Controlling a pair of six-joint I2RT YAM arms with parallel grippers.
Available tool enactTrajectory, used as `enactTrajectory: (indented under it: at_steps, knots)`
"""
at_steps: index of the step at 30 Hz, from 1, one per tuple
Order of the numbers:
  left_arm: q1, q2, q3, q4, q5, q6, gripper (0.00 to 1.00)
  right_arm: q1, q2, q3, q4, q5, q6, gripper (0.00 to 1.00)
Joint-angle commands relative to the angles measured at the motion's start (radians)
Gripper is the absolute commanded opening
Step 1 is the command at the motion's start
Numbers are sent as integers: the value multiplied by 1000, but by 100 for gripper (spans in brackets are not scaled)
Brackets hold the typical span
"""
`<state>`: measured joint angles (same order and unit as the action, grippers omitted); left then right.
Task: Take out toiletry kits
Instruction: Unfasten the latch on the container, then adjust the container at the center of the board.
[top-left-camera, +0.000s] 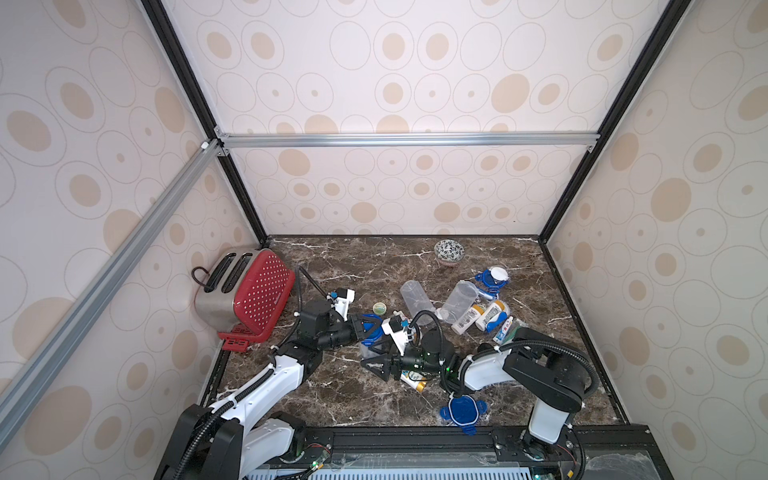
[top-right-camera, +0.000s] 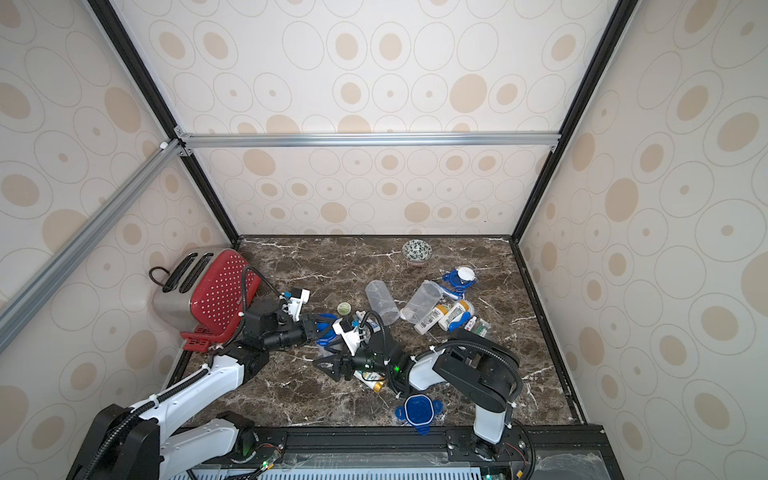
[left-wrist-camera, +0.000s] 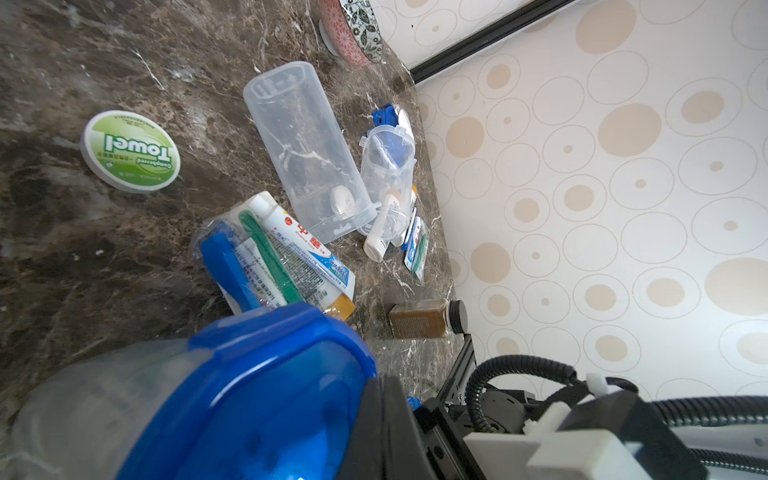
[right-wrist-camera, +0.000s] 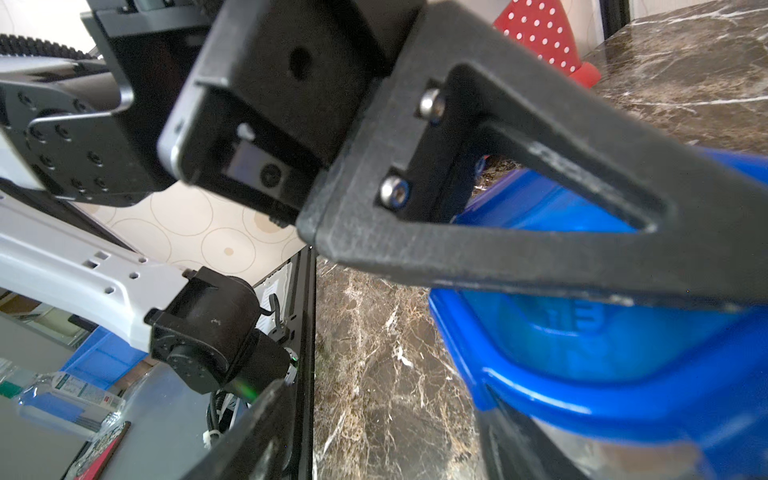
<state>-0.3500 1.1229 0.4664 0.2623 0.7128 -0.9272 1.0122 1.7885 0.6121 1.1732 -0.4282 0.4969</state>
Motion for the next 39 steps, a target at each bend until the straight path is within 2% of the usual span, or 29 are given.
enactTrajectory:
  at_steps: [1, 11, 14, 17, 18, 20, 22, 24, 26, 29, 31, 39]
  knots:
    - [-1, 63, -80, -196, -82, 14, 0, 11, -29, 27, 237, -99, -73, 73]
    - [-1, 62, -70, -199, -78, 12, 0, 12, -13, 50, 235, -185, -84, 75]
    - [-1, 19, -8, -283, -87, 30, 0, 4, -25, 40, 211, -230, -90, 77]
    - [0, -27, 130, -457, -129, 96, 2, -32, -97, 58, 11, -318, -105, 79]
    - [-1, -39, 185, -518, -145, 120, 7, -48, -137, 70, -111, -338, -136, 79]
    - [0, -55, 297, -619, -173, 165, 29, -71, -214, 89, -342, -353, -246, 80]
    - [3, -58, 408, -709, -202, 208, 45, -87, -288, 101, -536, -330, -357, 81]
    - [5, -61, 496, -782, -227, 241, 57, -103, -338, 107, -647, -297, -411, 82]
    - [8, -73, 557, -850, -254, 268, 63, -129, -372, 121, -742, -258, -442, 83]
    - [8, -120, 588, -949, -318, 298, 65, -175, -385, 162, -876, -190, -484, 83]
    - [7, -164, 557, -998, -344, 305, 59, -211, -374, 199, -926, -152, -479, 82]
    - [7, -248, 325, -933, -248, 243, 51, -264, -218, 425, -1128, -181, -508, 83]
